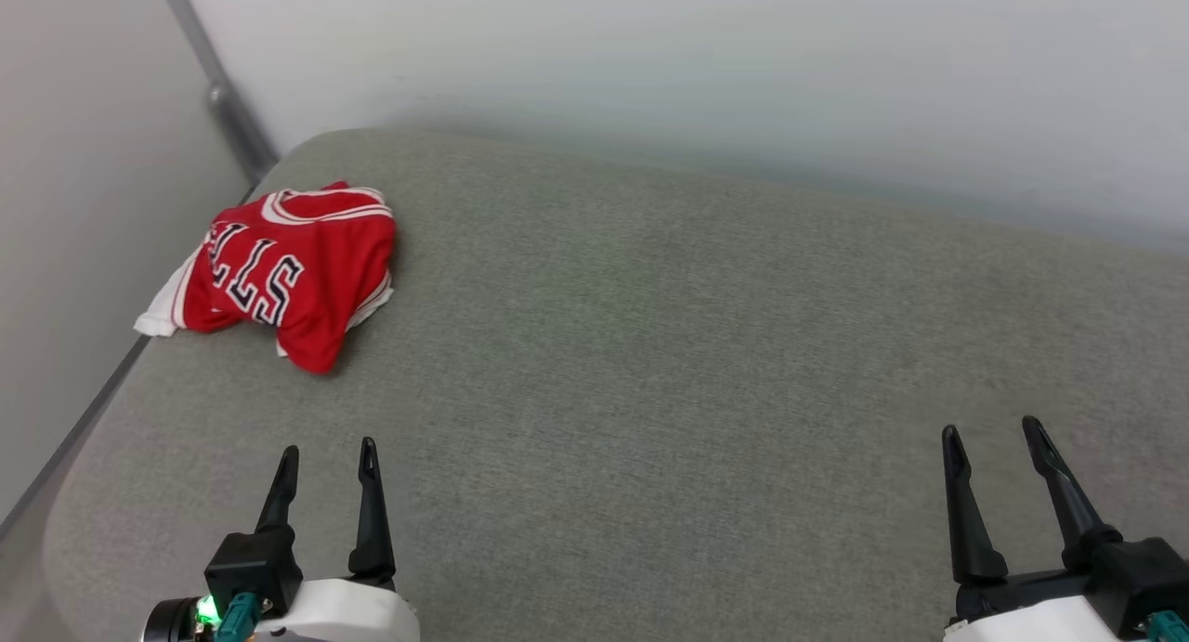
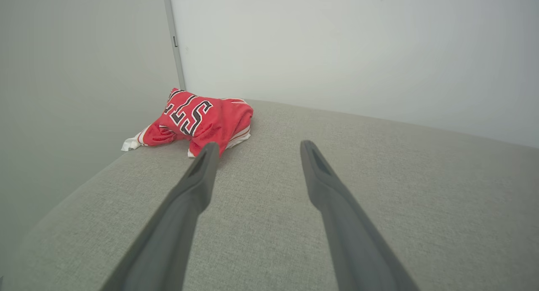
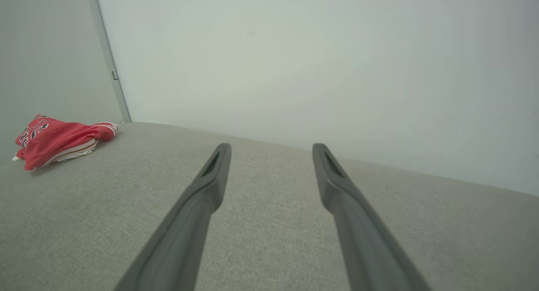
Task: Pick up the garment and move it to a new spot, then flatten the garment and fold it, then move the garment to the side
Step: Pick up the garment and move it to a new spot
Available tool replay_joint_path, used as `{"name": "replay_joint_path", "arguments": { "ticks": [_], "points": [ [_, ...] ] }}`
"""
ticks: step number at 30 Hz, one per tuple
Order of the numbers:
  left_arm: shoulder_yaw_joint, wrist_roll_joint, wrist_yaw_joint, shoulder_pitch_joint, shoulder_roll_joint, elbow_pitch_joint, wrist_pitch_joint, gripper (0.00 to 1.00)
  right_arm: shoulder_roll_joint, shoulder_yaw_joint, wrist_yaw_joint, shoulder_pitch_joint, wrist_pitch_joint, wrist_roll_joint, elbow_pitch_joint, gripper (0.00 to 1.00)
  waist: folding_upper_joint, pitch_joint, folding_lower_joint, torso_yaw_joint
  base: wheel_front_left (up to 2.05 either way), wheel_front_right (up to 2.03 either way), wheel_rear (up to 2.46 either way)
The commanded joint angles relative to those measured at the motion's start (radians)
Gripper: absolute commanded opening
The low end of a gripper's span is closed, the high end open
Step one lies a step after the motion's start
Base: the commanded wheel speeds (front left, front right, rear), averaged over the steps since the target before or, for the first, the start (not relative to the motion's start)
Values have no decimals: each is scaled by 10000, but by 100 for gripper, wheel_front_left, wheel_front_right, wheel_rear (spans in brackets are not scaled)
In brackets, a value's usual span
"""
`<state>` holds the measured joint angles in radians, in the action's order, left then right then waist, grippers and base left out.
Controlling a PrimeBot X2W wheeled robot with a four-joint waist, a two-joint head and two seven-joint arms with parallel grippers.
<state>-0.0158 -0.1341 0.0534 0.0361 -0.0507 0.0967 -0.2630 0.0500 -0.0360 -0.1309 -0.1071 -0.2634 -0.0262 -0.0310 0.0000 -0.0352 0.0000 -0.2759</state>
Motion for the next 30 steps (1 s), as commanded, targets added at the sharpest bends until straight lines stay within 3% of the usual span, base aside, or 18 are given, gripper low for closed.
{"name": "replay_joint_path", "arguments": {
  "ticks": [1,15,25,30],
  "points": [
    [33,31,35,41,7,-14,-28,100,5,-3,1,-7,-21,15,-67,100,0,6,0,-521,0,0,0],
    [354,-130,195,201,8,-114,-28,100,5,148,3,-107,-21,311,-246,100,0,100,0,-2191,0,0,0],
    [802,-395,194,-30,2,-40,-28,100,7,246,3,0,-21,447,-294,100,0,-50,0,-2126,0,0,0],
    [1606,-268,-359,-1273,-140,178,-28,100,7,165,3,217,-21,732,-457,100,0,-560,0,-1900,0,0,0]
  ]
}}
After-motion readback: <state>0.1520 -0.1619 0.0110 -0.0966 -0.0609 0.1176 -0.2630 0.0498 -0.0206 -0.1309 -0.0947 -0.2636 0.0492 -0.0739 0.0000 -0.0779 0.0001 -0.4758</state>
